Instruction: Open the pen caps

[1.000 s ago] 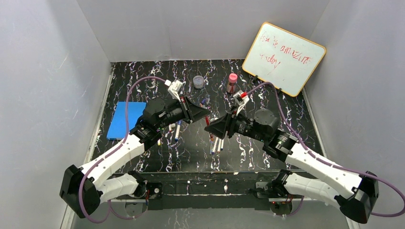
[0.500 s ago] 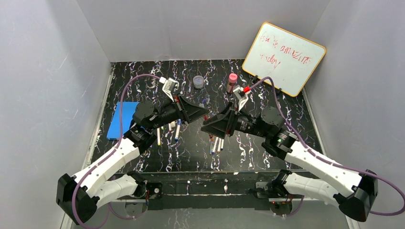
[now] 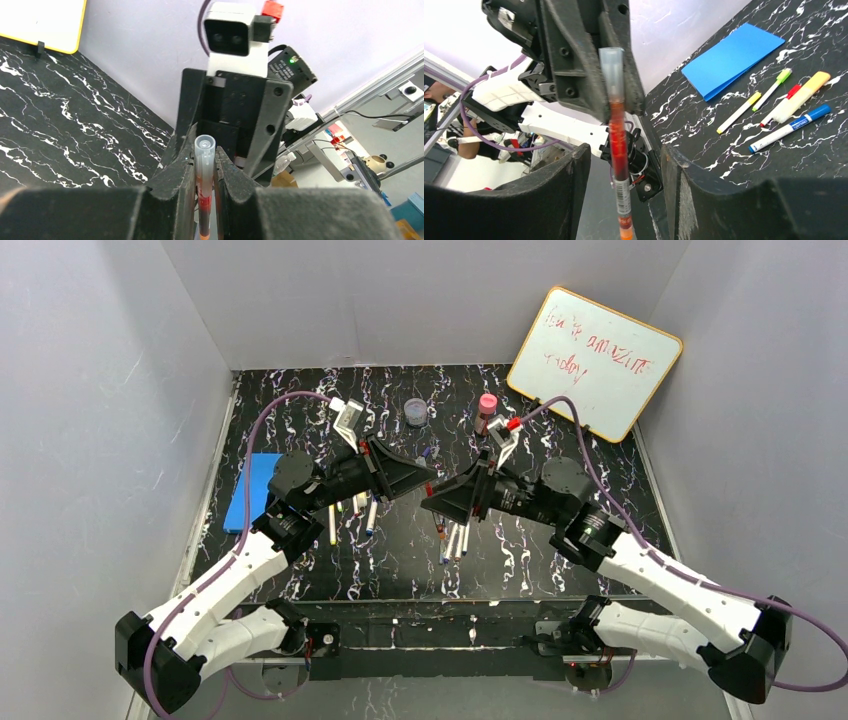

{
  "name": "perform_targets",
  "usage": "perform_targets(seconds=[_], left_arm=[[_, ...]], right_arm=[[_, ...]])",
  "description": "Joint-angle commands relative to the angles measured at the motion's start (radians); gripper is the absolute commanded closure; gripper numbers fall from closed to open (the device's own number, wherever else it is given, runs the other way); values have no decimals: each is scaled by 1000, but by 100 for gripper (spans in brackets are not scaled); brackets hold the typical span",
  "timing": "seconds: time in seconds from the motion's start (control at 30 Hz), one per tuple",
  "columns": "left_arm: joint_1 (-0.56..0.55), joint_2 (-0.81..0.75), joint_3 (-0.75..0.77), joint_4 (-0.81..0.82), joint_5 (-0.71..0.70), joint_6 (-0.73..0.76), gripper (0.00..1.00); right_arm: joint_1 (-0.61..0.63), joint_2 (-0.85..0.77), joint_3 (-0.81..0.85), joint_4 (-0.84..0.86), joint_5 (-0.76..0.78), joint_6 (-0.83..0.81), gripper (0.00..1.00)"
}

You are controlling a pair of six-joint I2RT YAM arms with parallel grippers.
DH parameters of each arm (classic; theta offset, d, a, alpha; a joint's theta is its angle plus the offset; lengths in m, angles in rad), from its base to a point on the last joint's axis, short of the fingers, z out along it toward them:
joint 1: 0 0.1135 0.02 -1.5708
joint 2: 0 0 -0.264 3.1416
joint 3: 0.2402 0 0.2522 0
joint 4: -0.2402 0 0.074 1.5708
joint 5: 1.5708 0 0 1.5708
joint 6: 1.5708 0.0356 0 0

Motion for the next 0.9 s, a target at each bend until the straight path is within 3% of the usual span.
perform_targets(seconds=[0.0, 0.2, 0.4, 0.63, 0.87], left_arm=[[-2, -17, 37, 44, 35, -21, 100], [-2, -23, 28, 51, 30, -27, 100], [-2, -35, 33, 60, -16, -18, 100], [8, -66, 134, -63, -338, 115, 100], [21, -10, 162, -28, -406, 124, 100]], right_arm=[[0, 22, 12, 128, -44, 51, 40], [0, 62, 6, 200, -48, 97, 51], [0, 67, -26, 209, -78, 121, 99], [0, -86, -202, 68, -20, 125, 99], [0, -219, -253, -67, 82, 129, 99]])
